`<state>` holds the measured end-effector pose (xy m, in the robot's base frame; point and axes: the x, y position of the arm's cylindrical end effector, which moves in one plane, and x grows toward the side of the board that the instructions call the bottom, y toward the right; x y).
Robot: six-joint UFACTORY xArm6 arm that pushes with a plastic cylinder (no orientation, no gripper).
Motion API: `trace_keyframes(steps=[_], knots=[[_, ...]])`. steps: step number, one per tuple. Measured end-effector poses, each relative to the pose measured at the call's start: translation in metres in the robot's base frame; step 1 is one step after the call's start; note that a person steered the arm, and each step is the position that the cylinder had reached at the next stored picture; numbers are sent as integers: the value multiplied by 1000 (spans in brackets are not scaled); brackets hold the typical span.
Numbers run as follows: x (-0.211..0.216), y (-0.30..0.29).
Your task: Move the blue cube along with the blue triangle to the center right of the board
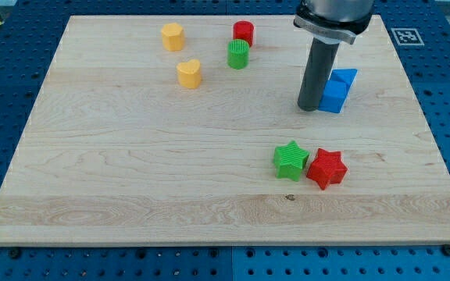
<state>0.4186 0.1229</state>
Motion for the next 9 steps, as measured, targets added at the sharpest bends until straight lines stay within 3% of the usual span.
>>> trace_keyframes(steps=[3, 9], knots=[[15, 17], [-45, 60]])
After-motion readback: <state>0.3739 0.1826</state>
